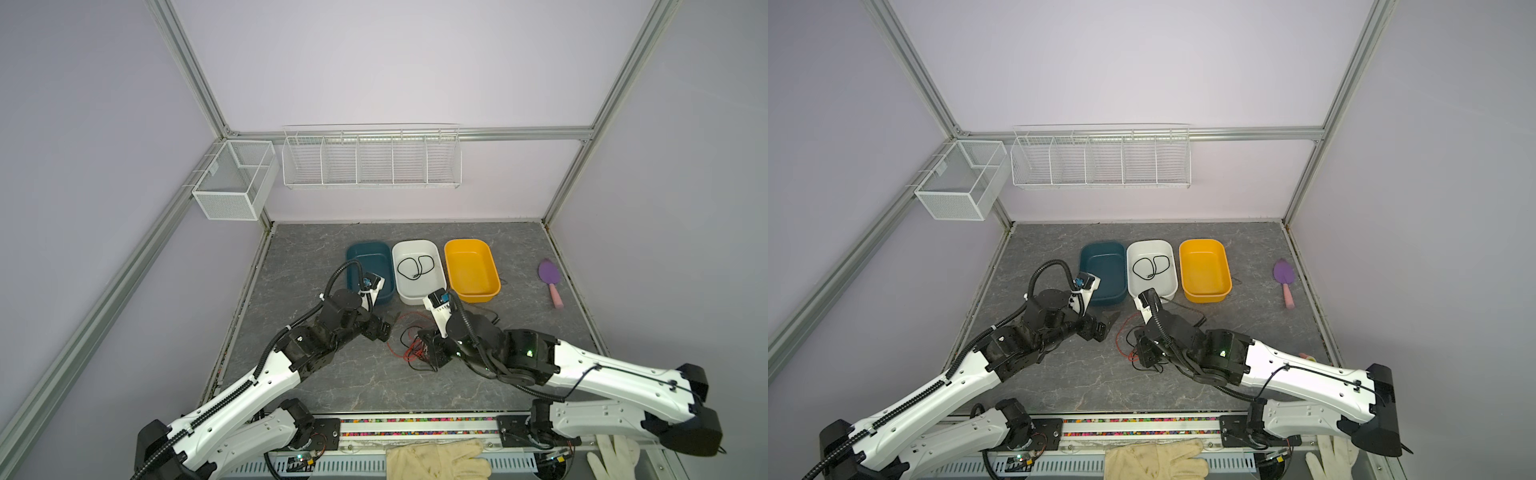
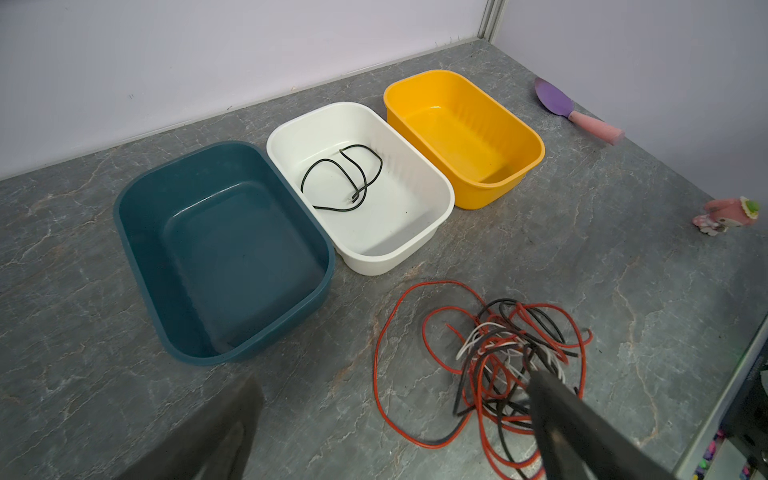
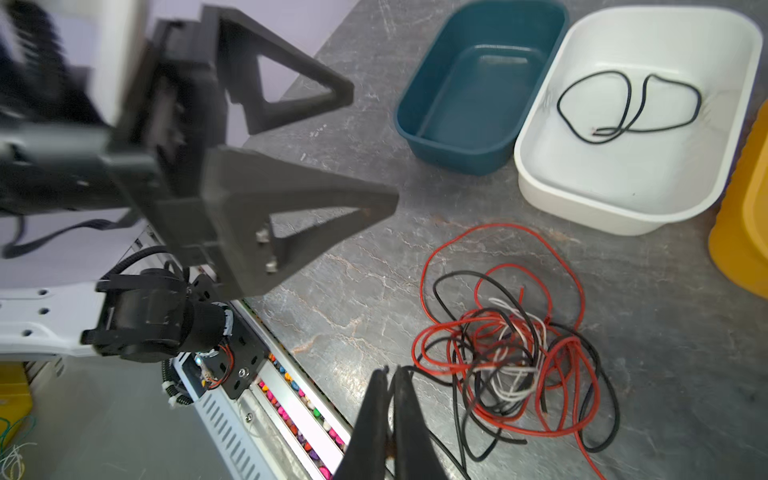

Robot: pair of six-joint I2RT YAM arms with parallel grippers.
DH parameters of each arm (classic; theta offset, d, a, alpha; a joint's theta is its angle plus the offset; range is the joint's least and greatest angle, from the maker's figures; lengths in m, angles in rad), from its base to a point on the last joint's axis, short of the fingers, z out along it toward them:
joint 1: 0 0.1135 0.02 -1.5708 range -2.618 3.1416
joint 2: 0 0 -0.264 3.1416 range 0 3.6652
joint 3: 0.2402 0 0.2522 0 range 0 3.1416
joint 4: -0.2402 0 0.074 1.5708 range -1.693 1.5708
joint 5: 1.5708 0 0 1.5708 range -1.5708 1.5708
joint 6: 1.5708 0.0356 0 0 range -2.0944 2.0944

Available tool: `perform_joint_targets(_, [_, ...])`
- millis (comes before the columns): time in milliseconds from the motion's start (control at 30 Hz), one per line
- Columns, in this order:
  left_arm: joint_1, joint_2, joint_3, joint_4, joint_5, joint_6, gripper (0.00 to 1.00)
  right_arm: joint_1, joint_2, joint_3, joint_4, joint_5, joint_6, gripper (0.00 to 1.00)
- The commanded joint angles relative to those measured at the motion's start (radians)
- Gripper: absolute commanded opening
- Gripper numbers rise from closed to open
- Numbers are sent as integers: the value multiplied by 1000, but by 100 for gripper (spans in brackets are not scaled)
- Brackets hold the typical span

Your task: Untangle the cables

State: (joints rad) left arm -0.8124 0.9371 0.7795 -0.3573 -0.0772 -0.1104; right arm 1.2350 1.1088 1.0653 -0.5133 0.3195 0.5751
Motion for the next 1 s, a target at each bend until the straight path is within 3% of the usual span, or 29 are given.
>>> perform_joint_targets(0, [-7,-4,-9,-12,10,25,99,7,1,71,-94,20,-82,7])
perform_joint_targets(967, [-30,3,19,-39,27,7,99,-22,196,812,-396,66,-377,6])
